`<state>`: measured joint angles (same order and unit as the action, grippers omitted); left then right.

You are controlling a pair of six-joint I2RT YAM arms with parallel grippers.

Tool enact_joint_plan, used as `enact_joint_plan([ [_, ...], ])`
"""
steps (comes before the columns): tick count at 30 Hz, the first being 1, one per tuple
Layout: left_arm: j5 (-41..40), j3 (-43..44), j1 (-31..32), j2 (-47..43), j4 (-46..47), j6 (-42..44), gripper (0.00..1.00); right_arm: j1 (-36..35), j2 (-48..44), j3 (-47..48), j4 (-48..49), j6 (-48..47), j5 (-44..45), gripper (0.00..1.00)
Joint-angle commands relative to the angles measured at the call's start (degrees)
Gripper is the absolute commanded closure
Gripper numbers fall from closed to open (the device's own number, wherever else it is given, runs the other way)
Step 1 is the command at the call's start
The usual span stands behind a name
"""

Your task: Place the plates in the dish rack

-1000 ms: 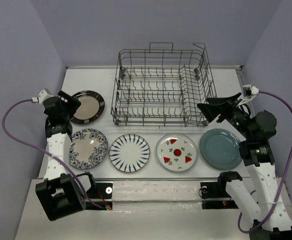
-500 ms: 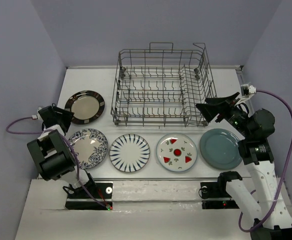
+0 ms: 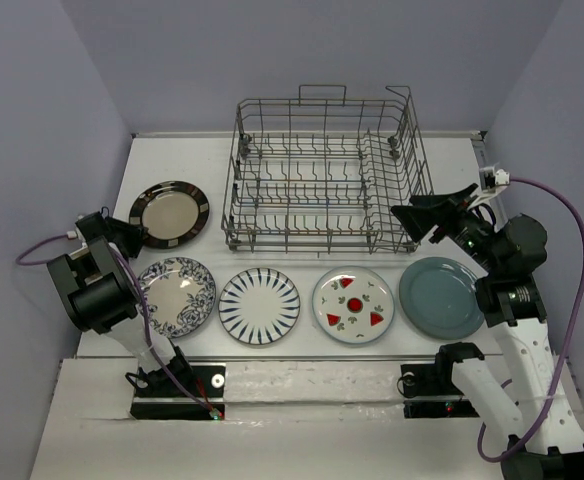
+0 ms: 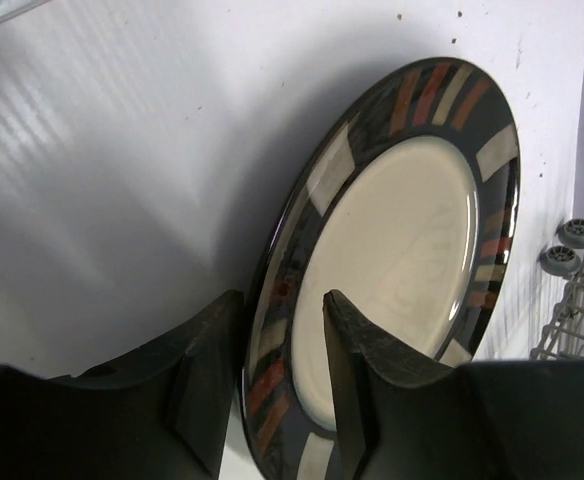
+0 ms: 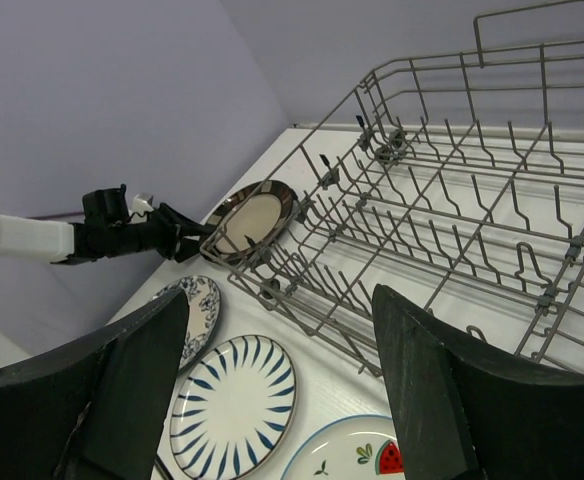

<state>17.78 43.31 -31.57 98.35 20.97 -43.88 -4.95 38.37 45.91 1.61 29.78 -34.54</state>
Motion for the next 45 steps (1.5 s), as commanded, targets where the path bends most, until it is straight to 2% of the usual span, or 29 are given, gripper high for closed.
enact_joint_plan([
  [1,2.0,2.2,-0.4,2.9,3.3,-1.8,0.5,-0.4,0.4,0.4,1.2,-0.6,-0.5,0.21],
  [11,2.9,1.0,-0.5,5.3,8.8,-5.3,0.49,-0.4,1.3,0.7,1.6,0.0,-0.6,0.22],
  [13,3.2,1.1,-0.5,5.5,9.5,-5.3,0.67,-0.4,1.2,0.6,1.5,0.0,-0.6,0.22],
  [14,3.6,0.9,-0.5,5.6,10.0,-5.3,0.85,-0.4,1.2,0.6,1.5,0.0,-0.5,0.22],
  [15,3.9,0.7,-0.5,5.9,11.6,-5.9,0.93,-0.4,1.0,0.6,1.5,-0.1,-0.5,0.22],
  [16,5.0,0.2,-0.5,6.1,12.4,-6.2,0.94,-0.4,1.0,0.5,1.5,-0.1,-0.6,0.22],
  [21,7.4,-2.3,-0.8,4.0,19.0,-8.8,0.94,-0.4,1.4,0.8,1.6,0.3,-0.8,0.22],
  [24,7.2,-3.7,-0.7,0.2,21.1,-10.2,0.94,-0.4,2.6,1.5,2.6,1.2,-2.8,0.22],
  [29,6.8,-7.3,-0.8,-8.1,28.8,-14.0,0.94,-0.4,6.4,2.3,7.0,5.3,-11.1,0.21],
  [33,6.1,-9.2,-0.8,-14.2,33.9,-19.4,0.94,-1.1,9.2,2.6,10.3,7.7,-11.9,0.21],
  [38,1.9,-11.4,0.5,-23.4,37.5,-20.3,0.94,-7.9,14.1,6.3,10.7,6.7,-10.6,0.2],
  [41,-0.3,-10.4,2.1,-28.4,35.5,-17.0,0.94,-13.8,19.6,9.0,10.3,4.9,-8.4,0.2],
  [45,-1.0,-9.7,2.3,-34.1,34.8,-18.3,0.94,-18.4,26.1,16.0,7.5,1.8,-5.5,0.19],
])
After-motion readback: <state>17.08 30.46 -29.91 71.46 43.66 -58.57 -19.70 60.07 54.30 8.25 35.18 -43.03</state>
